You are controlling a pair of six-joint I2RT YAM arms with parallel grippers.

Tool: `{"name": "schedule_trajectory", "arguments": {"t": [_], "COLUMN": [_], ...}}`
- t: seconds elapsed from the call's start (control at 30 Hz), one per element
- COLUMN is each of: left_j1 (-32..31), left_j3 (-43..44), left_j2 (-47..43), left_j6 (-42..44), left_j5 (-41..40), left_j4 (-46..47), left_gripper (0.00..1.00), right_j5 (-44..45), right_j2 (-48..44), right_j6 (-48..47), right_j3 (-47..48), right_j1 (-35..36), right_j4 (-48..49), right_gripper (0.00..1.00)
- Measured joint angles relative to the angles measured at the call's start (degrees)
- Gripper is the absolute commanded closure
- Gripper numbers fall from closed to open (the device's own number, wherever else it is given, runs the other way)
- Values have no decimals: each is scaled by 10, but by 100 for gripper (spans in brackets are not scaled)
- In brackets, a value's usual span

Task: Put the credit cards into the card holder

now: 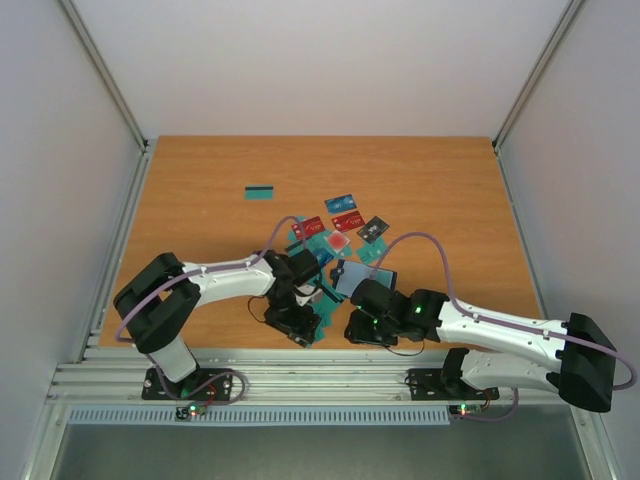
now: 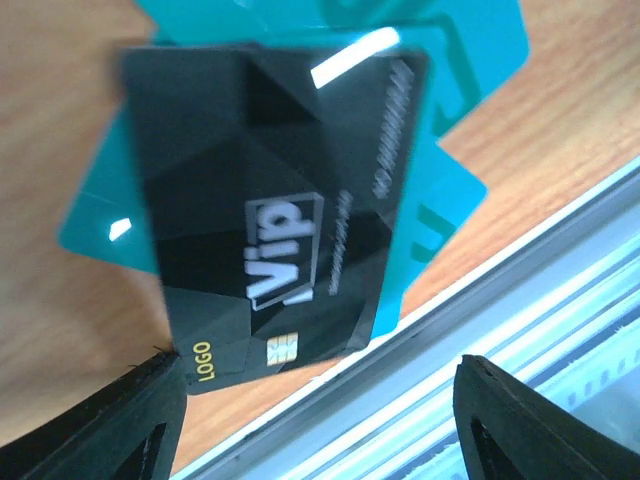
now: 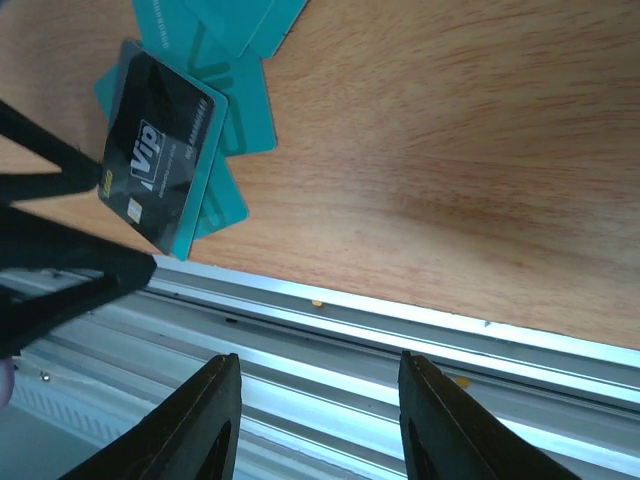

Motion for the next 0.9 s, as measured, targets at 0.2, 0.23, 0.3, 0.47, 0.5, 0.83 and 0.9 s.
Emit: {"name": "schedule_trajectory", "arguments": {"t": [0.2,0.23,0.3,0.47,0.5,0.83,0.9], "left_j1": [-38,-42,-49,-57,-58,-58,-58], "left_j3": [-3,-3,0,17,21,59,59], "left_j2": [1,2,7,7,2,-22,-10], "left_j6": [-42,-48,-59,-73,-75,-86,-87], "left_j5": [18,21,26,14,6,-115,-134], "left_j4": [22,27,32,29,26,-6,-8], "left_gripper": [28,29,30,30,30,28,28], "right_j5": [8,8,10,10,10,12,12], "right_j2": [-2,-3,-10,-20,-21,-27,-27], "right_j6": [12,14,17,24,25,25,25], "right_j3": [-7,-9,-14,-21,-22,-26,-26], "right_j1": [0,0,0,0,0,0,0], "right_j4": [-4,-4,-3,-3,-3,-4,-5], "right_gripper": [54,54,54,54,54,52,52]}}
